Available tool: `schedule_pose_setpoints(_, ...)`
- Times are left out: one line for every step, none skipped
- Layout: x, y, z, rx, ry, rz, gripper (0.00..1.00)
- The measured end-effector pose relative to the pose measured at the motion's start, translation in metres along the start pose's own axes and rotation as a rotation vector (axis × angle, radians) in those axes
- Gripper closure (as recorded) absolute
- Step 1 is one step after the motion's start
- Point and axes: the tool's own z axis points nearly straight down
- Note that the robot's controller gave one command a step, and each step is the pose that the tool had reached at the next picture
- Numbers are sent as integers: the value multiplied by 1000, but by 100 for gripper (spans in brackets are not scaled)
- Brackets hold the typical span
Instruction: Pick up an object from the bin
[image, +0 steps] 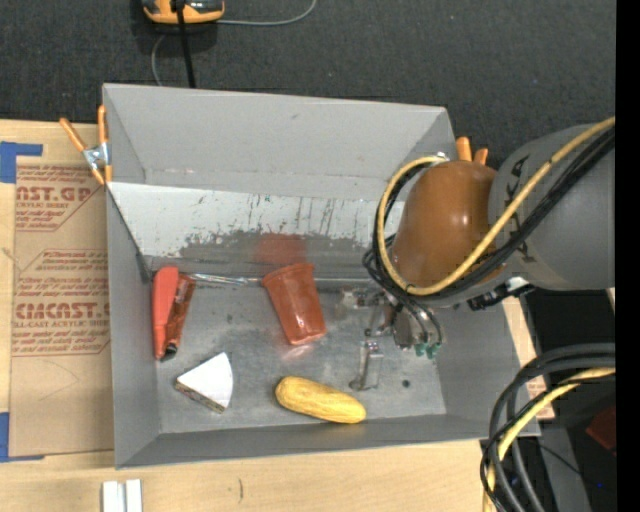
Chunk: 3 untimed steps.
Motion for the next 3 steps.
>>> schedule_pose_setpoints(-2, 0, -5, 0, -8, 0, 0)
schedule_pose_setpoints(17, 12, 38, 1, -9, -74, 0)
schedule_pose_setpoints(30, 28, 48, -1, 3, -69, 0)
